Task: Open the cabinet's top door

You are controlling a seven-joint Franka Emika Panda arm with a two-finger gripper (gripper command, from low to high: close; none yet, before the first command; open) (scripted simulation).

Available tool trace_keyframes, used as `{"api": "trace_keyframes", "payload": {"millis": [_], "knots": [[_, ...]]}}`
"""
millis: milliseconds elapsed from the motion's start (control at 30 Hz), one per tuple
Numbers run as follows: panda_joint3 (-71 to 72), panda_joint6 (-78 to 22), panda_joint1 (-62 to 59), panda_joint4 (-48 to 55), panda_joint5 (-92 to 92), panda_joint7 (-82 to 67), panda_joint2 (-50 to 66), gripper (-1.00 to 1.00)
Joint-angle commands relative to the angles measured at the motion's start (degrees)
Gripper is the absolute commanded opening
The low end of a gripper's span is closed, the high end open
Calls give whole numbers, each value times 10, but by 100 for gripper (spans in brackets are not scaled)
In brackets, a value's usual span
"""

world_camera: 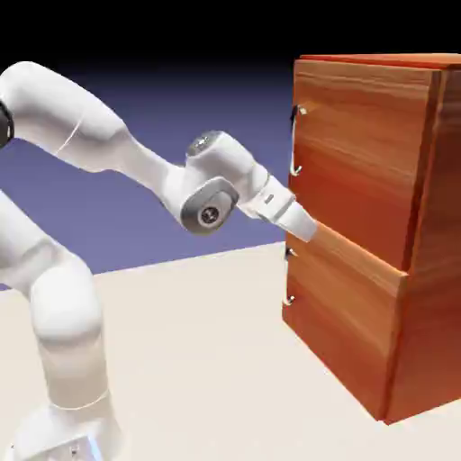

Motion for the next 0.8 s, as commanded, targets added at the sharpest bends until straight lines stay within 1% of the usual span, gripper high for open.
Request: {"api": "trace_keyframes", "payload": {"millis": [0,767], "knots": [[13,-2,-11,5,25,24,-10,0],[316,-57,-273,110,598,568,-234,0]]}}
